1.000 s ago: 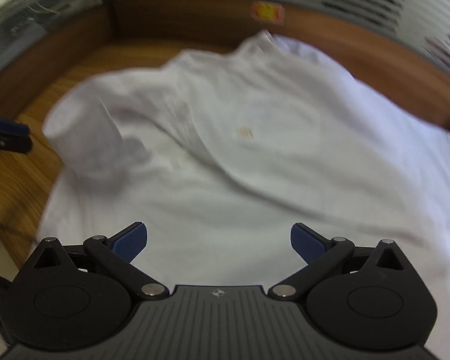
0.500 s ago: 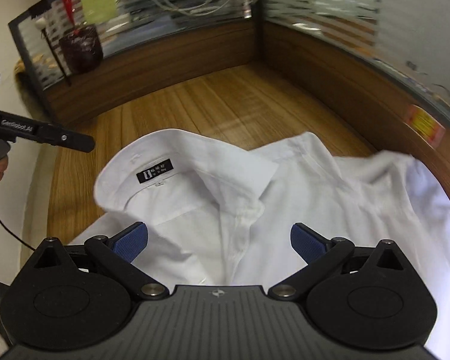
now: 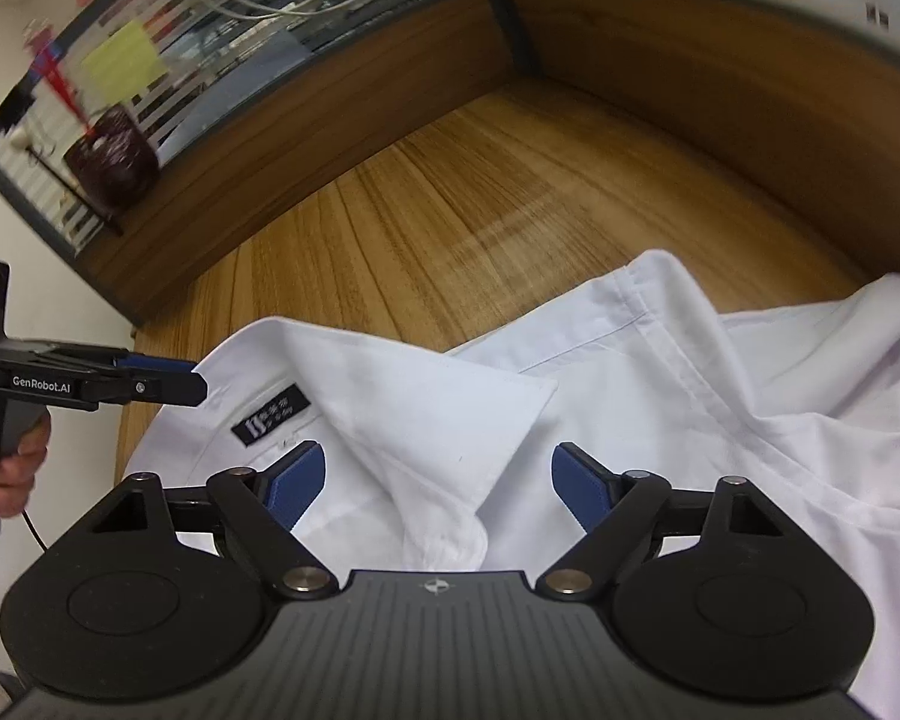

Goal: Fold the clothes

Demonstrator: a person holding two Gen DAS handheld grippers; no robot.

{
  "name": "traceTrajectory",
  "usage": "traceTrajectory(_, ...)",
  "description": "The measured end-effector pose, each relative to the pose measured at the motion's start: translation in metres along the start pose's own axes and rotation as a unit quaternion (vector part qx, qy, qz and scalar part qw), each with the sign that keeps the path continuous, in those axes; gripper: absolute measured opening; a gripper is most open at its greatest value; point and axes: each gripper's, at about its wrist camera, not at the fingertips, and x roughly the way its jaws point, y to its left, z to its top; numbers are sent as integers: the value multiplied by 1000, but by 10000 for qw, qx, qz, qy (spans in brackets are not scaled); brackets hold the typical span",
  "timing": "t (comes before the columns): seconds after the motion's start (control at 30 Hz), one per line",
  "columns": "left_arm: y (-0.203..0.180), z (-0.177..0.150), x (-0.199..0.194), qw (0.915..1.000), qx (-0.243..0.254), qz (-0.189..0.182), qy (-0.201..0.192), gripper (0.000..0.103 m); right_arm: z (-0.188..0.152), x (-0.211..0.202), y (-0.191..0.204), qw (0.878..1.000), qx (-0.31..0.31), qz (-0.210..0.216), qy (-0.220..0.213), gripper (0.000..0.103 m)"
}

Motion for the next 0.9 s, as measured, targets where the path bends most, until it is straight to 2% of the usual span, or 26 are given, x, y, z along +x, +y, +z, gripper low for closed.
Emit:
traceTrajectory(0.1,8,3,10,9991,-329,-247,52,39,1,10,-12,9991,396,165,-72,82)
traceTrajectory(0.13,10,4,13,9985,-422,-345,61,34,2,12,-16,9982,549,232,-101,75)
traceTrajectory(0.17,12,3,16,9979,-511,-393,62,33,1,15,-19,9968,713,333,-151,69)
traceTrajectory(0.23,14,3,22,9964,-687,-489,64,31,0,18,-25,9932,1027,494,-228,67)
traceTrajectory(0.27,16,2,25,9955,-775,-537,65,29,-2,20,-28,9912,1178,556,-255,61)
traceTrajectory(0.33,19,1,28,9934,-967,-621,56,13,-4,22,-34,9864,1446,736,-274,51)
traceTrajectory(0.47,23,-3,30,9886,-1295,-769,14,12,-8,17,-35,9829,1556,928,-315,41)
traceTrajectory(0.6,14,1,31,9928,-996,-658,102,12,-12,4,-29,9829,1498,996,-396,39)
traceTrajectory(0.7,9,6,34,9957,-795,-425,204,13,-15,-3,-24,9831,1474,993,-445,37)
traceTrajectory(0.9,-3,9,36,9988,-315,-292,249,14,-17,-8,-10,9906,1123,630,-452,37)
